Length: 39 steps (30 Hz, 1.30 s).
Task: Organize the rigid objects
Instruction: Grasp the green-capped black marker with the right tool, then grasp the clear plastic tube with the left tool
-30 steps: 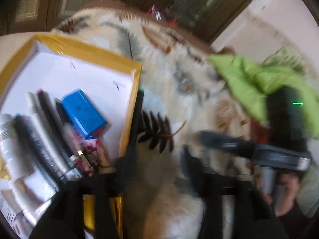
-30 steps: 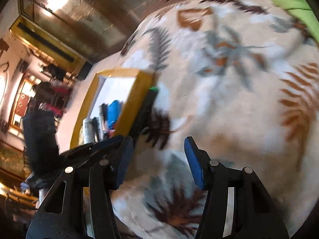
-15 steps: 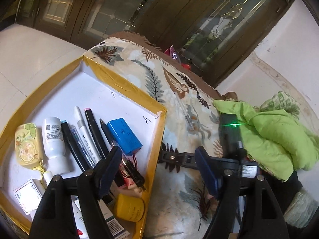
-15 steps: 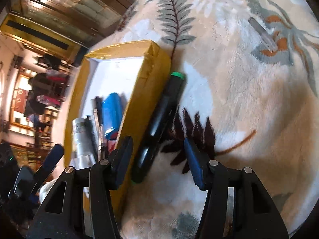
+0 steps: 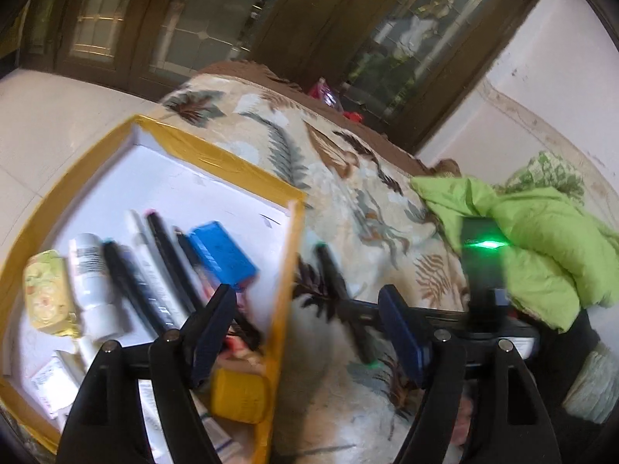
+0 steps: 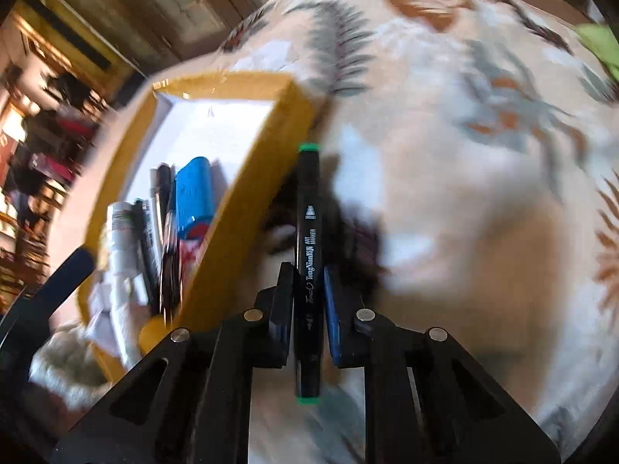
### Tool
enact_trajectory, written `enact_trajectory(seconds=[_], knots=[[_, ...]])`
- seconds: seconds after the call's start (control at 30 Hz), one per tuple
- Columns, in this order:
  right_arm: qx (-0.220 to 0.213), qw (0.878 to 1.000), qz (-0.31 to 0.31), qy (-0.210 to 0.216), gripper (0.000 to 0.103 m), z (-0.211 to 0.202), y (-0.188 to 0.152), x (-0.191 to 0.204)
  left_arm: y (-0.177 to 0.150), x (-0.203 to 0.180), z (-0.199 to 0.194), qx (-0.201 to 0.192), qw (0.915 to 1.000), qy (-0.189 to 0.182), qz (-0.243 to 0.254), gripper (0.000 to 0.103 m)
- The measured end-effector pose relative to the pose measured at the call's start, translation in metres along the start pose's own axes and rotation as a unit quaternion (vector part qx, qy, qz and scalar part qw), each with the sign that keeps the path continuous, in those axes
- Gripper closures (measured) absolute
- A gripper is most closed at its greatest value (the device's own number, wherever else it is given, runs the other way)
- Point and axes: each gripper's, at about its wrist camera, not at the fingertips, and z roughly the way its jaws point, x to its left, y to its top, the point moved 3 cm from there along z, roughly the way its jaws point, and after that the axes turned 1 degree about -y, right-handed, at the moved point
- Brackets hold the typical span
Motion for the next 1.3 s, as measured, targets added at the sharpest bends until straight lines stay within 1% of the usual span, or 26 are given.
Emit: enact_trajectory(seconds=[0.03, 0.07, 0.17, 0.23, 0.3, 0.4, 0.47, 0.53, 0.6, 0.67, 0.73, 0.77, 0.8, 0.83, 0.9, 0.93, 0.97, 1.0, 1.03, 1.07, 1.1, 1.13, 1.23, 1.27, 1.3], knots=[[-0.001, 1.0, 0.001, 0.009, 0.089, -0.011, -0.005, -0.009, 0.001, -0.006, 0.005, 0.005, 1.0, -0.002, 0.004, 0.027], [-0.001, 1.0, 0.002, 0.01, 0.089, -0.026, -0.012, -0.022, 0.002, -0.013, 0.012, 0.013, 0.9999, 0.001, 0.01, 0.027], [-0.005, 1.0, -0.005, -0.011, 0.089, -0.068, -0.032, -0.061, 0.008, -0.037, 0.037, 0.041, 0.9987, -0.006, 0.028, 0.027], [0.001, 0.999, -0.009, -0.035, 0.089, -0.087, -0.05, -0.087, 0.015, -0.051, 0.059, 0.06, 0.9978, -0.01, 0.027, 0.027], [-0.003, 0.999, 0.002, -0.044, 0.089, -0.093, -0.064, -0.106, 0.024, -0.06, 0.083, 0.072, 0.9972, -0.003, 0.021, 0.027], [-0.009, 0.998, 0.023, -0.054, 0.089, -0.092, -0.085, -0.131, 0.041, -0.076, 0.122, 0.086, 0.9957, 0.023, 0.028, 0.027], [0.004, 0.997, 0.057, -0.044, 0.089, -0.079, -0.094, -0.15, 0.052, -0.081, 0.151, 0.104, 0.9941, 0.028, 0.011, 0.027], [0.015, 0.994, 0.103, -0.014, 0.088, -0.069, -0.098, -0.162, 0.061, -0.081, 0.179, 0.119, 0.9923, 0.032, -0.013, 0.028], [0.02, 0.994, 0.111, -0.008, 0.089, -0.071, -0.097, -0.165, 0.068, -0.081, 0.204, 0.128, 0.99, 0.051, -0.03, 0.03], [0.025, 0.992, 0.124, 0.006, 0.088, -0.07, -0.1, -0.171, 0.079, -0.082, 0.228, 0.135, 0.9872, 0.082, -0.023, 0.037], [0.026, 0.991, 0.131, 0.016, 0.088, -0.069, -0.1, -0.176, 0.087, -0.08, 0.248, 0.144, 0.9825, 0.117, -0.016, 0.05], [0.026, 0.991, 0.13, 0.016, 0.088, -0.069, -0.099, -0.177, 0.087, -0.076, 0.258, 0.157, 0.9792, 0.127, -0.023, 0.051], [0.026, 0.991, 0.128, 0.016, 0.088, -0.069, -0.099, -0.177, 0.086, -0.074, 0.267, 0.171, 0.9753, 0.139, -0.019, 0.052], [0.025, 0.992, 0.125, 0.015, 0.088, -0.068, -0.099, -0.177, 0.085, -0.076, 0.272, 0.176, 0.9728, 0.151, -0.001, 0.052], [0.025, 0.992, 0.126, 0.015, 0.088, -0.066, -0.097, -0.178, 0.082, -0.085, 0.275, 0.187, 0.9665, 0.172, 0.041, 0.052], [0.025, 0.991, 0.127, 0.016, 0.088, -0.066, -0.096, -0.179, 0.078, -0.09, 0.275, 0.193, 0.9622, 0.18, 0.069, 0.055], [0.024, 0.992, 0.126, 0.015, 0.088, -0.066, -0.096, -0.18, 0.075, -0.091, 0.272, 0.193, 0.96, 0.183, 0.088, 0.058], [0.024, 0.992, 0.125, 0.014, 0.088, -0.064, -0.093, -0.178, 0.072, -0.09, 0.268, 0.19, 0.9608, 0.179, 0.093, 0.064], [0.023, 0.992, 0.123, 0.012, 0.088, -0.065, -0.093, -0.178, 0.069, -0.087, 0.262, 0.185, 0.9632, 0.171, 0.093, 0.073], [0.022, 0.992, 0.121, 0.009, 0.088, -0.064, -0.093, -0.176, 0.065, -0.084, 0.254, 0.179, 0.9654, 0.164, 0.096, 0.079], [0.022, 0.993, 0.12, 0.008, 0.088, -0.061, -0.092, -0.173, 0.062, -0.081, 0.246, 0.173, 0.9686, 0.152, 0.093, 0.09], [0.021, 0.993, 0.119, 0.007, 0.088, -0.061, -0.092, -0.172, 0.058, -0.078, 0.236, 0.168, 0.9741, 0.128, 0.08, 0.095], [0.019, 0.993, 0.112, 0.001, 0.088, -0.061, -0.091, -0.168, 0.037, -0.07, 0.206, 0.167, 0.9777, 0.105, 0.072, 0.096], [0.019, 0.994, 0.111, -0.001, 0.088, -0.061, -0.092, -0.166, 0.029, -0.071, 0.193, 0.167, 0.9788, 0.091, 0.075, 0.096], [0.018, 0.994, 0.108, -0.003, 0.088, -0.061, -0.092, -0.165, 0.019, -0.071, 0.178, 0.164, 0.9793, 0.086, 0.082, 0.096]])
